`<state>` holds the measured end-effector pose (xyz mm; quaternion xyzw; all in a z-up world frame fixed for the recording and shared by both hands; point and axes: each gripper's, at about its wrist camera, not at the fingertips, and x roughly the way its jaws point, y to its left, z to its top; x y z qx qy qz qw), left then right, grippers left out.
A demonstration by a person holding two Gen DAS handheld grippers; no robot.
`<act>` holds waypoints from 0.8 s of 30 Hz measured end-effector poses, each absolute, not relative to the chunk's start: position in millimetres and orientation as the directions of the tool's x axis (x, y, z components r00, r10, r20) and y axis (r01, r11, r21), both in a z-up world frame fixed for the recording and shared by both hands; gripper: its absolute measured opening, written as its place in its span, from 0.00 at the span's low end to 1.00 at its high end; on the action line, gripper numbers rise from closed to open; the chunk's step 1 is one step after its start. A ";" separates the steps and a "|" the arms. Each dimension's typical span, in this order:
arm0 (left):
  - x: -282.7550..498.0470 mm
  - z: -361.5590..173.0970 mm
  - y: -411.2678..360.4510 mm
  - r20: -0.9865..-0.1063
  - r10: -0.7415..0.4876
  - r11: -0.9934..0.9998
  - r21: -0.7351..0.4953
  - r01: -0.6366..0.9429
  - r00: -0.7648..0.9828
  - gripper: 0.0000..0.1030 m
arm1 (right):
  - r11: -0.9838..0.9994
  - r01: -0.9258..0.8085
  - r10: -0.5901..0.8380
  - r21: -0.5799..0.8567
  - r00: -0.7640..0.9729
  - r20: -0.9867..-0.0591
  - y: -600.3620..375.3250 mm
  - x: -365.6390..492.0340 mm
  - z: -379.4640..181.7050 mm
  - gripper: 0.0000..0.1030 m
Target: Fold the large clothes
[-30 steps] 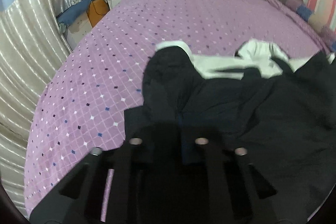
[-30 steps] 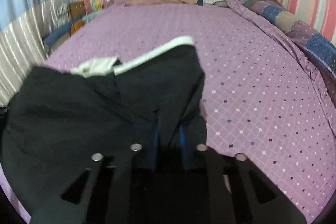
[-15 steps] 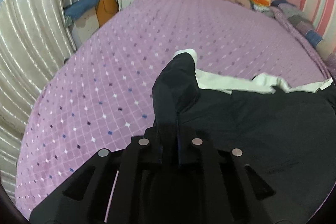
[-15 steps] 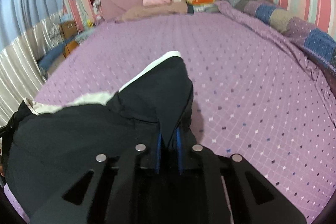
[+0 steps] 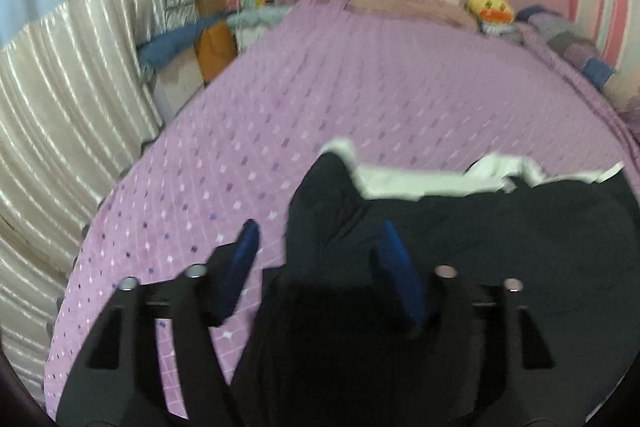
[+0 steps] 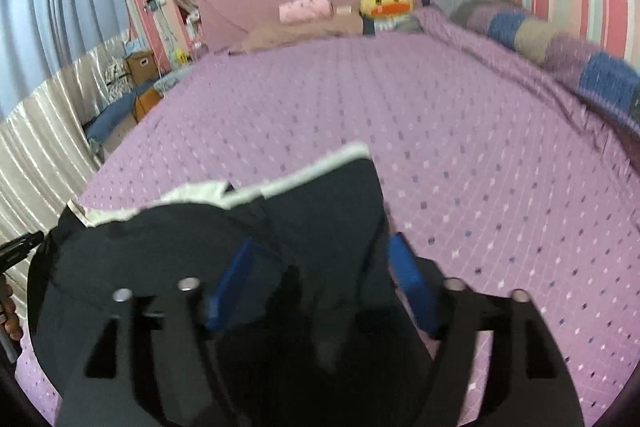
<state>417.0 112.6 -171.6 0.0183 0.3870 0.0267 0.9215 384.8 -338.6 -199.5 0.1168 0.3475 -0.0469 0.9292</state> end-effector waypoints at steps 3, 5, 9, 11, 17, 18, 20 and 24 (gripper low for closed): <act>417.8 -152.5 85.6 -0.689 0.007 1.000 0.008 -0.003 0.725 0.79 | 0.957 0.193 -0.016 0.217 0.781 -0.625 -315.4 398.4 -180.9 0.89; 425.6 -145.6 57.5 -0.667 -0.006 1.000 0.010 0.016 0.745 0.89 | 0.954 0.205 -0.027 0.218 0.785 -0.619 -297.3 411.4 -176.4 0.92; 453.4 -160.1 21.7 -0.685 -0.028 0.999 -0.002 0.036 0.728 0.90 | 0.971 0.181 -0.041 0.156 0.770 -0.637 -258.8 440.8 -187.3 0.92; 467.8 -177.0 10.9 -0.701 0.005 0.998 0.042 0.035 0.713 0.89 | 0.977 0.185 -0.069 0.107 0.746 -0.662 -248.5 461.0 -202.3 0.92; 504.8 -229.3 14.3 -0.766 0.044 0.998 0.062 0.004 0.641 0.79 | 0.963 0.223 -0.043 0.154 0.686 -0.727 -263.4 489.4 -243.9 0.92; 509.6 -237.3 18.7 -0.771 0.046 0.999 0.052 -0.009 0.635 0.79 | 0.959 0.230 -0.036 0.168 0.680 -0.732 -265.3 492.0 -248.9 0.92; 513.5 -246.0 23.5 -0.772 0.044 0.999 0.038 -0.023 0.634 0.80 | 0.954 0.236 -0.023 0.184 0.670 -0.742 -269.1 498.2 -260.5 0.92; 520.7 -256.8 21.7 -0.761 0.061 0.998 0.058 -0.025 0.646 0.80 | 0.964 0.226 -0.040 0.142 0.649 -0.759 -262.6 509.6 -277.5 0.92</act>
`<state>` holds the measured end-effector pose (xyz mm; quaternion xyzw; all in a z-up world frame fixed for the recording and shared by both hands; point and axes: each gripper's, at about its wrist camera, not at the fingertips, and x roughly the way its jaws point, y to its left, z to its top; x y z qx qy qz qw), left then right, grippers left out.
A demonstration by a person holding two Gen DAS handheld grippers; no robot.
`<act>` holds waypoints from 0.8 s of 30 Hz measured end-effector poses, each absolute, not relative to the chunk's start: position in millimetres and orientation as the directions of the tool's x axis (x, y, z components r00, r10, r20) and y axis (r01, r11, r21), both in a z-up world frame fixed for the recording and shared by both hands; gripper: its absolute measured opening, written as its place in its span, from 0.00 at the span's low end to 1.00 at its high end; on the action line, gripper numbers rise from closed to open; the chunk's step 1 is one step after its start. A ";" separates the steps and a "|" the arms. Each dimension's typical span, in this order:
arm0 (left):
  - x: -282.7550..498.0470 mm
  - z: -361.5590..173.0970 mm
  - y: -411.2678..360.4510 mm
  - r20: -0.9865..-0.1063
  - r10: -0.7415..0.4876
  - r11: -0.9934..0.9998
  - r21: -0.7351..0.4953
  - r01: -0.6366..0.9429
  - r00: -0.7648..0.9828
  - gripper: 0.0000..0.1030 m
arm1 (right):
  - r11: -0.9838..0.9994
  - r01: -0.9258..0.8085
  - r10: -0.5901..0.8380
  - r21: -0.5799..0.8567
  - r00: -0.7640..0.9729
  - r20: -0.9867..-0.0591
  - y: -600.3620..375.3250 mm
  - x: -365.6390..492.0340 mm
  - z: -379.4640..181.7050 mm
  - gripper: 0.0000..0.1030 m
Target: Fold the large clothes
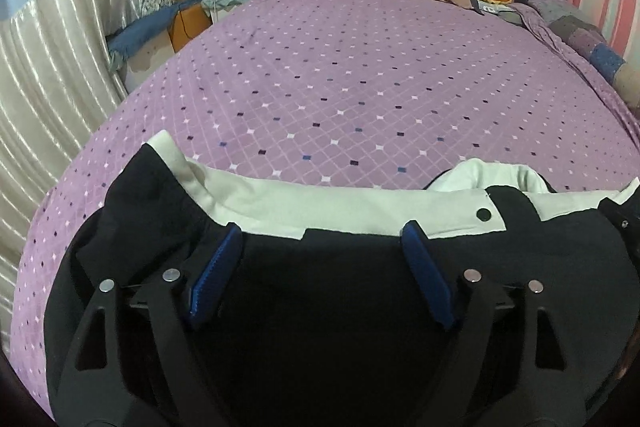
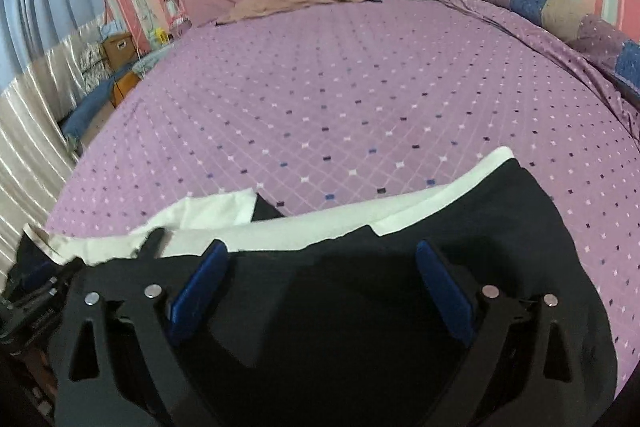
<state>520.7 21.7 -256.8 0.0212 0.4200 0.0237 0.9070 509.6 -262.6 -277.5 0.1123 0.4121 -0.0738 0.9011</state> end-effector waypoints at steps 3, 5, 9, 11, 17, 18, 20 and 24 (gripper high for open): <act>521.2 -262.9 22.7 -0.754 0.070 0.997 0.072 -0.024 0.653 0.80 | 0.970 0.211 -0.047 0.121 0.649 -0.759 -257.9 513.8 -285.6 0.92; 520.1 -265.9 23.3 -0.752 0.071 0.997 0.076 -0.021 0.656 0.81 | 0.969 0.208 -0.035 0.133 0.648 -0.761 -258.6 515.1 -289.9 0.92; 522.6 -271.8 20.5 -0.745 0.076 0.996 0.082 -0.023 0.663 0.83 | 0.968 0.204 -0.023 0.143 0.646 -0.763 -259.0 516.8 -296.1 0.93; 522.6 -274.9 20.4 -0.741 0.075 0.996 0.081 -0.023 0.668 0.84 | 0.968 0.202 -0.014 0.149 0.637 -0.770 -259.6 518.8 -300.7 0.94; 528.2 -287.4 18.6 -0.735 0.077 0.997 0.076 -0.031 0.674 0.87 | 0.966 0.203 0.004 0.162 0.612 -0.791 -259.5 527.9 -313.5 0.97; 529.0 -289.0 18.1 -0.732 0.079 0.996 0.078 -0.032 0.677 0.87 | 0.965 0.204 0.006 0.164 0.610 -0.792 -259.5 529.3 -315.2 0.98; 530.4 -292.4 17.9 -0.727 0.080 0.996 0.079 -0.033 0.682 0.87 | 0.965 0.203 0.008 0.166 0.611 -0.792 -258.6 531.2 -318.6 0.98; 533.3 -299.1 19.3 -0.722 0.073 0.997 0.068 -0.035 0.688 0.89 | 0.963 0.201 0.016 0.179 0.621 -0.784 -257.7 533.0 -322.6 0.98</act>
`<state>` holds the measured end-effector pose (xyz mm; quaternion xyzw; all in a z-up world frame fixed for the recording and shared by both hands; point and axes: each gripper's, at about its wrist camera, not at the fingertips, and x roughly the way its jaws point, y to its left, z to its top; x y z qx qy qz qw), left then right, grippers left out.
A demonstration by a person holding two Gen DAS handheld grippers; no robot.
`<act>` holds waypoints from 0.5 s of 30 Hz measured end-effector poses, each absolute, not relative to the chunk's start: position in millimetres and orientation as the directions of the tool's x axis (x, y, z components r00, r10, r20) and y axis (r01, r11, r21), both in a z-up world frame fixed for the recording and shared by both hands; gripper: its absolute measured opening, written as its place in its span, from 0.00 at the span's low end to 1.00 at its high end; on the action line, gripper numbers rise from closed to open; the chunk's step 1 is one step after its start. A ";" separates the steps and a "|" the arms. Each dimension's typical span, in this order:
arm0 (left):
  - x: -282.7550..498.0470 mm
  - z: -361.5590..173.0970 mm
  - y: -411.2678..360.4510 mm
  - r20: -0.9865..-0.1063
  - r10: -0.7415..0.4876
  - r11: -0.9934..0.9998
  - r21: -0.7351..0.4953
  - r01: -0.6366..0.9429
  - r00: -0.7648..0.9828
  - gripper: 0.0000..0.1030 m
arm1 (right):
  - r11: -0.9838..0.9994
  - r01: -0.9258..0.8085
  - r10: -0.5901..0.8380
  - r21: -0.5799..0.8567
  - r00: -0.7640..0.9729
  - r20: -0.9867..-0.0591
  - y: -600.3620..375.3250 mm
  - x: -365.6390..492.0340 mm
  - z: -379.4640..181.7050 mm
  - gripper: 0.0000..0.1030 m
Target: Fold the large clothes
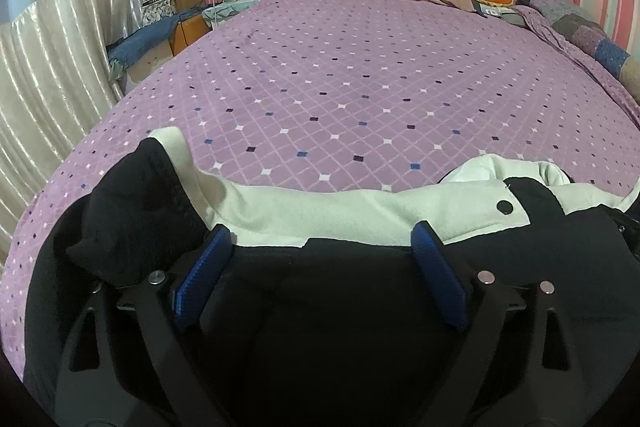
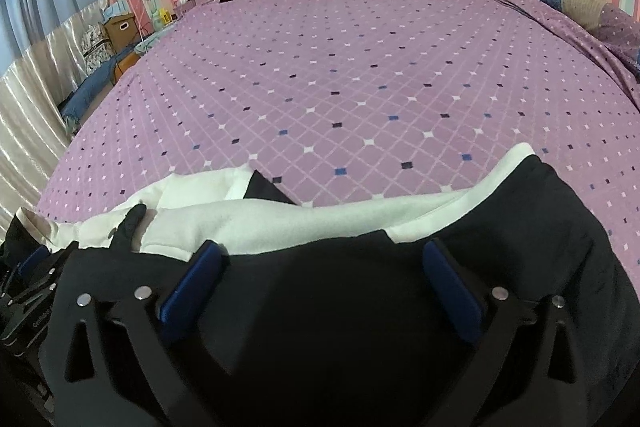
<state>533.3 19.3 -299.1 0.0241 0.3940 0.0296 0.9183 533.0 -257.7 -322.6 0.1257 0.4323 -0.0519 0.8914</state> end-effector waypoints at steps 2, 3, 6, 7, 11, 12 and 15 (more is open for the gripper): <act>535.2 -302.3 20.2 -0.721 0.068 0.998 0.059 -0.036 0.689 0.90 | 0.962 0.200 0.021 0.184 0.622 -0.783 -257.7 534.5 -324.9 0.98; 536.0 -304.1 20.0 -0.720 0.071 0.997 0.061 -0.039 0.690 0.90 | 0.962 0.199 0.021 0.185 0.624 -0.781 -257.4 534.7 -325.6 0.98; 537.4 -309.3 17.1 -0.714 0.092 0.996 0.077 -0.053 0.694 0.91 | 0.961 0.199 0.022 0.192 0.638 -0.770 -256.3 534.6 -328.6 0.98; 539.1 -311.6 15.6 -0.714 0.103 0.995 0.087 -0.058 0.692 0.92 | 0.961 0.199 0.022 0.193 0.639 -0.769 -256.6 534.5 -329.2 0.98; 542.7 -313.7 13.6 -0.734 0.121 0.992 0.105 -0.064 0.668 0.93 | 0.959 0.201 0.035 0.200 0.617 -0.786 -258.3 537.2 -330.7 0.98; 542.2 -311.8 15.7 -0.743 0.113 0.994 0.094 -0.064 0.659 0.93 | 0.956 0.196 0.053 0.216 0.610 -0.791 -260.2 535.9 -328.4 0.98; 536.2 -294.7 22.0 -0.774 0.097 0.995 0.073 -0.064 0.626 0.92 | 0.940 0.157 0.141 0.303 0.632 -0.762 -272.5 520.9 -310.5 0.98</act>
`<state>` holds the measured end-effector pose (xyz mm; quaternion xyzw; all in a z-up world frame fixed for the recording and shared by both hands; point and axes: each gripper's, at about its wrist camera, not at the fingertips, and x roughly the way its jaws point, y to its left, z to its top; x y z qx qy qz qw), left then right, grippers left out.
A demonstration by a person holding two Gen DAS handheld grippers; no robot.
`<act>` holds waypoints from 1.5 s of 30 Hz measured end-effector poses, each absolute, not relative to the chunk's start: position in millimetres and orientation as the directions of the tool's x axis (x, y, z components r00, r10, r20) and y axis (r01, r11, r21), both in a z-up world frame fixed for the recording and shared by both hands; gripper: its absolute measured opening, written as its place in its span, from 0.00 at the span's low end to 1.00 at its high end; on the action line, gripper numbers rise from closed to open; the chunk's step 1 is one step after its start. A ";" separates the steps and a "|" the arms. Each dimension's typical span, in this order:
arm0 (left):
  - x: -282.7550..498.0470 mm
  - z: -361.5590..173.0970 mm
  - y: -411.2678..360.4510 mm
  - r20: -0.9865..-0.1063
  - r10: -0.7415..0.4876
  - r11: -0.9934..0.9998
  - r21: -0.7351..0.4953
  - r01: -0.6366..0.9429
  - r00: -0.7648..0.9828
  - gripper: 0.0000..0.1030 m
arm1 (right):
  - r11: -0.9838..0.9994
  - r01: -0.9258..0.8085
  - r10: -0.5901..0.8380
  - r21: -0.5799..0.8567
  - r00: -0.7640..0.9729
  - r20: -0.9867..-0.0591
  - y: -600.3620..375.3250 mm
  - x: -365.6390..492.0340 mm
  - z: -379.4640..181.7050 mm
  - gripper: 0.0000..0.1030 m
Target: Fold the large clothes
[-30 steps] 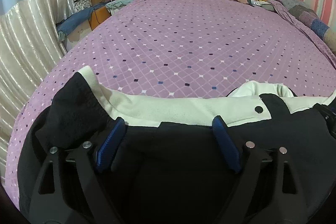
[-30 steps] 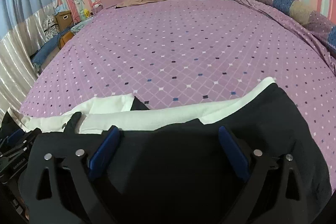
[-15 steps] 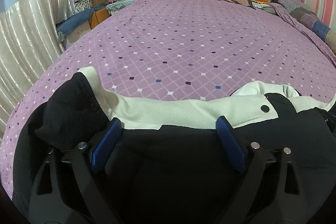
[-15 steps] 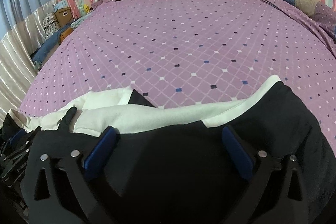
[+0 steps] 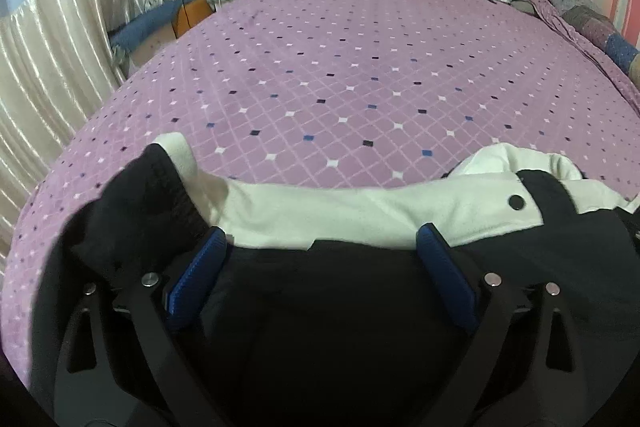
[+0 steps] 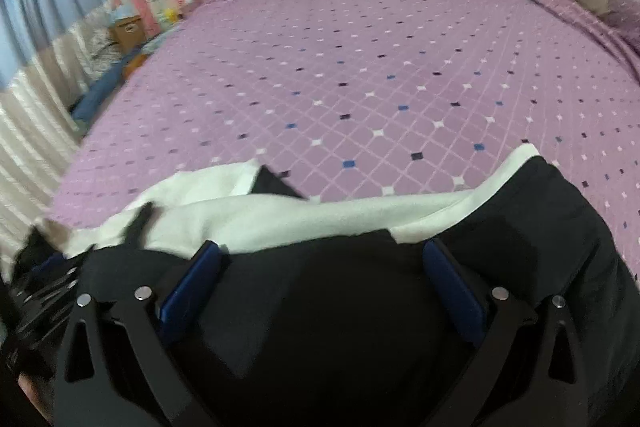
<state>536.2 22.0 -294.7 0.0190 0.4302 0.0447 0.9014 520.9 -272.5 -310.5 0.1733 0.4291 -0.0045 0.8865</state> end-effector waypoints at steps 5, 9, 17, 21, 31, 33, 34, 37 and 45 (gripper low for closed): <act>473.4 -235.0 37.8 -0.636 0.143 0.990 0.084 -0.116 0.758 0.97 | 0.931 0.241 0.009 0.276 0.739 -0.674 -295.6 456.4 -249.7 0.98; 436.7 -229.1 66.8 -0.588 0.208 0.974 0.052 -0.220 0.782 0.97 | 0.908 0.371 -0.208 0.196 0.804 -0.558 -313.9 400.9 -231.4 0.98; 439.1 -268.9 88.1 -0.631 0.252 0.955 0.039 -0.294 0.734 0.97 | 0.846 0.477 -0.221 0.237 0.720 -0.658 -334.6 398.3 -285.4 0.98; 440.3 -281.4 85.8 -0.631 0.270 0.952 0.062 -0.299 0.727 0.97 | 0.828 0.497 -0.205 0.258 0.698 -0.686 -340.7 400.9 -304.7 0.98; 446.9 -302.6 101.2 -0.657 0.217 0.954 -0.013 -0.298 0.722 0.97 | 0.822 0.497 -0.161 0.277 0.670 -0.725 -346.0 408.9 -324.6 0.98; 449.8 -305.4 102.3 -0.661 0.205 0.955 -0.025 -0.295 0.722 0.97 | 0.823 0.498 -0.160 0.274 0.666 -0.729 -345.2 410.2 -327.0 0.99; 450.4 -307.1 103.6 -0.663 0.197 0.955 -0.036 -0.293 0.722 0.97 | 0.823 0.498 -0.160 0.274 0.666 -0.729 -344.5 410.7 -327.8 0.99; 453.1 -310.4 105.0 -0.663 0.175 0.956 -0.062 -0.286 0.728 0.97 | 0.819 0.491 -0.140 0.298 0.674 -0.725 -346.5 409.6 -331.2 0.99; 463.0 -315.4 103.8 -0.665 0.157 0.958 -0.078 -0.277 0.730 0.97 | 0.805 0.486 -0.103 0.342 0.681 -0.725 -351.7 409.9 -337.8 0.99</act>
